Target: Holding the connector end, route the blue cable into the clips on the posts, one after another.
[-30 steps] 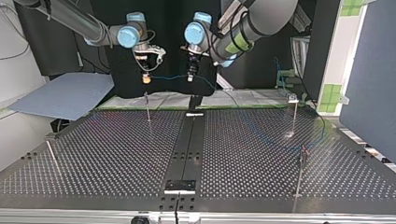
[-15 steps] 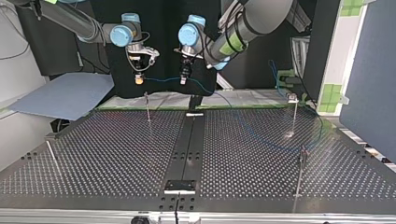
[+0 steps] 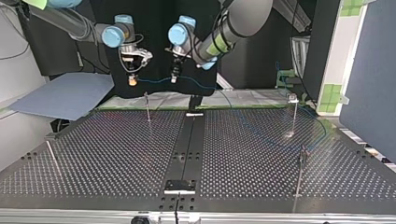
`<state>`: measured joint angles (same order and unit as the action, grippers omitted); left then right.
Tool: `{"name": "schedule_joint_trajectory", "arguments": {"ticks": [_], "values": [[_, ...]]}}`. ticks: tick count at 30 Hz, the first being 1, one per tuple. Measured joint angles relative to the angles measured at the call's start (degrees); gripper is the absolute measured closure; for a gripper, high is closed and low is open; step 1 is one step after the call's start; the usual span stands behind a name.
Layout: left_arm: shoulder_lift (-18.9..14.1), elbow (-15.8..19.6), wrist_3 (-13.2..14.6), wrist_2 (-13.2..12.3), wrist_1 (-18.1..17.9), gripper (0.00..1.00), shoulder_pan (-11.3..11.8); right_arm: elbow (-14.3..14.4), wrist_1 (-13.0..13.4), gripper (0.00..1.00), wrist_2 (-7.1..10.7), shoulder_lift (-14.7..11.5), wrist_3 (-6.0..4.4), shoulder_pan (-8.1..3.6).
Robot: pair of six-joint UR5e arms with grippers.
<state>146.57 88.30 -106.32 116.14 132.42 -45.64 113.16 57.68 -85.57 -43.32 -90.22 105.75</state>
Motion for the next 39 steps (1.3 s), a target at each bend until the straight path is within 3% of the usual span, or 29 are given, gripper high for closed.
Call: {"name": "schedule_joint_trajectory", "arguments": {"ticks": [8, 17, 23, 25, 28, 35, 39], "values": [[3.02, -4.24, 0.01, -0.35, 2.25, 1.0, -0.82, 0.1, 0.9, 1.0, 1.83, 0.21, -1.16, -2.05], [5.7, -8.1, -0.1, 0.4, 2.47, 1.0, -2.06, 0.07, 4.1, 1.0, 2.36, 3.85, -0.81, -3.57], [5.81, -8.66, 0.05, 1.0, 2.44, 1.0, -2.33, -0.15, 6.1, 1.0, 3.02, 5.12, -2.4, -4.54], [5.83, -8.67, 0.16, 1.27, 2.36, 1.0, -2.43, -0.47, 6.04, 1.0, 3.16, 5.19, -2.36, -4.68], [5.94, -8.68, 0.47, 1.46, 2.29, 1.0, -2.52, -1.39, 5.17, 1.0, 3.3, 5.22, -1.47, -4.83], [7.73, -10.72, 1.85, 2.47, 3.59, 1.0, -2.99, -2.75, 1.89, 1.0, 4.67, 5.26, 2.48, -6.15], [8.01, -12.06, 2.82, 4.22, 3.78, 1.0, -3.48, -3.08, 1.55, 1.0, 6.59, 5.28, 3.21, -7.13]]}}
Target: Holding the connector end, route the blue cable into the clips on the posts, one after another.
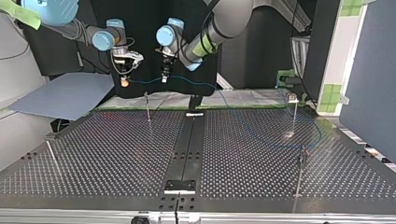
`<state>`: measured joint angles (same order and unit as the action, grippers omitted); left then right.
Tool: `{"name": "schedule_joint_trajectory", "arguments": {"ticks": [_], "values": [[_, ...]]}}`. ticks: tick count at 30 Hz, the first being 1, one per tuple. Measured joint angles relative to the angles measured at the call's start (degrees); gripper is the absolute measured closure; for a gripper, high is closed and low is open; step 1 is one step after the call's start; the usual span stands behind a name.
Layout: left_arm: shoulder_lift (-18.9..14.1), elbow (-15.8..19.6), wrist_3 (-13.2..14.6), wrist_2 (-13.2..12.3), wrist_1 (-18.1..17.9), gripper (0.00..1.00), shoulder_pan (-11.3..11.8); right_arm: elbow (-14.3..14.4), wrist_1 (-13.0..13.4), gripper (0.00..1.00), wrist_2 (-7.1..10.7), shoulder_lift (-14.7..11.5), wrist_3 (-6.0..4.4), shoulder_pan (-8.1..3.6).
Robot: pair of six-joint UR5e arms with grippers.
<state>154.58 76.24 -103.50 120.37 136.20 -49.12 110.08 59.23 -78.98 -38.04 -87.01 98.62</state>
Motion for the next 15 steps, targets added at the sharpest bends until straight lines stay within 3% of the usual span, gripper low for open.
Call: {"name": "schedule_joint_trajectory", "arguments": {"ticks": [9, 15], "values": [[0.09, -1.74, 2.68, 3.76, -0.02, 1.0, -0.96, -0.57, -0.18, 1.0, 4.82, 0.08, -0.61, -2.2], [1.6, -4.04, 3.51, 4.23, 1.45, 1.0, -1.13, -0.6, -0.16, 1.0, 7.79, 0.18, -0.71, -3.11]]}}
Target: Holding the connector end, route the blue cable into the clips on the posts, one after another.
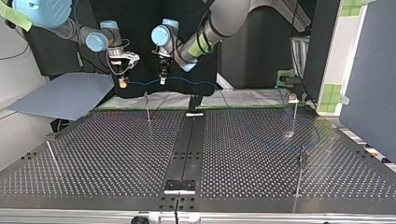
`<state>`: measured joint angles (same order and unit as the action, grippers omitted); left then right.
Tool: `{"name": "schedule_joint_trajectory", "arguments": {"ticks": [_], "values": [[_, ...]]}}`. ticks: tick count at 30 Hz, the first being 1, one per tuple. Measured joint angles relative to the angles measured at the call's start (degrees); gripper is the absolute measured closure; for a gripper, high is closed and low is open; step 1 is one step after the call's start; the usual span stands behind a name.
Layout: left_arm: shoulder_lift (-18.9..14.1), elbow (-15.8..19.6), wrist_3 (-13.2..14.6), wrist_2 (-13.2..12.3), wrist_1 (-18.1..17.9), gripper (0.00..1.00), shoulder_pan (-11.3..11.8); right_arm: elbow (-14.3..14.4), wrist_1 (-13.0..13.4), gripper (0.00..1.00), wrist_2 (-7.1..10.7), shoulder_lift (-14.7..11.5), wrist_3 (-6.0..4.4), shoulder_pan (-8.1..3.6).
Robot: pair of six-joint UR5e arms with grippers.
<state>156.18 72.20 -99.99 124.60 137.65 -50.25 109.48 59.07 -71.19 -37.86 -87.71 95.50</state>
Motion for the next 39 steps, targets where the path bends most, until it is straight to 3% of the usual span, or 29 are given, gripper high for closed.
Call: {"name": "schedule_joint_trajectory", "arguments": {"ticks": [6, 13, 23, 30, 39], "values": [[2.72, -3.14, 0.3, -0.26, 3.03, 1.0, -0.46, -0.11, -0.01, 1.0, 3.23, 0.47, 0.18, -0.4], [3.57, -6.47, 0.32, -0.65, 4.46, 1.0, -0.23, -0.73, -0.62, 1.0, 6.91, 2.84, 1.58, -1.22], [3.59, -10.43, 0.33, -0.08, 4.46, 1.0, 0.03, -2.55, -2.67, 1.0, 10.53, 3.17, 1.32, -3.61], [4.23, -10.94, 0.48, 0.03, 4.29, 1.0, 0.38, -3.34, -3.59, 1.0, 12.26, 3.21, 1.76, -4.77], [6.21, -12.98, 0.5, -0.36, 4.83, 1.0, 0.2, -3.93, -3.94, 1.0, 12.82, 3.24, 1.86, -6.11]]}}
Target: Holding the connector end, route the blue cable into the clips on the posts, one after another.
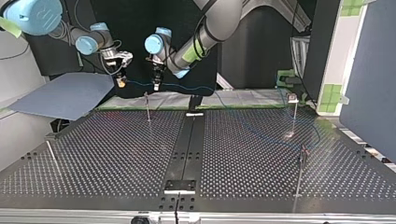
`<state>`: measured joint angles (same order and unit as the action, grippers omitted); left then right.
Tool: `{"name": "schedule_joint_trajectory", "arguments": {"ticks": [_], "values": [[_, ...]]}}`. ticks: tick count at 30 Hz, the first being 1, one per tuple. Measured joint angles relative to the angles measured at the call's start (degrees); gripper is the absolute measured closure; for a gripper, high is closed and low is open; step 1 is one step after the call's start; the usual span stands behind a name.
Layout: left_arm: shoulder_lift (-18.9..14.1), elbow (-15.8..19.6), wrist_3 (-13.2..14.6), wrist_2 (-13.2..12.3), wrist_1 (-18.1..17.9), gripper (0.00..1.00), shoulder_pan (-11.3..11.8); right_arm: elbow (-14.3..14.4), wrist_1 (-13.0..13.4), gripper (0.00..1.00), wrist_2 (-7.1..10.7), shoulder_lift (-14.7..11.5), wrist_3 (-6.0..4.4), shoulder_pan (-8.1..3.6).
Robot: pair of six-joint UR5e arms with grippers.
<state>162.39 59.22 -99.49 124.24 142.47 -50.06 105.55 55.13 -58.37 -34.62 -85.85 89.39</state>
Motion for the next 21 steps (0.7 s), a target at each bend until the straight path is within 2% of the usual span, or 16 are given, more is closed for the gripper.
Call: {"name": "schedule_joint_trajectory", "arguments": {"ticks": [4, 11, 17, 21], "values": [[0.04, -0.22, 0.0, -0.17, 0.0, 1.0, 0.06, -0.35, 0.22, 1.0, 0.75, 0.0, -0.18, -0.32], [0.05, -0.25, -0.06, -1.52, 0.0, 1.0, 0.73, -0.81, 0.33, 1.0, 3.12, 0.02, 0.24, -0.41], [0.05, -0.27, -0.12, -1.89, 0.09, 1.0, 0.95, -1.17, -0.28, 1.0, 3.57, 0.02, 1.17, -0.16], [0.07, -0.27, -0.12, -2.03, 0.12, 1.0, 1.13, -1.37, -0.49, 1.0, 3.6, 0.04, 1.37, -0.23]]}}
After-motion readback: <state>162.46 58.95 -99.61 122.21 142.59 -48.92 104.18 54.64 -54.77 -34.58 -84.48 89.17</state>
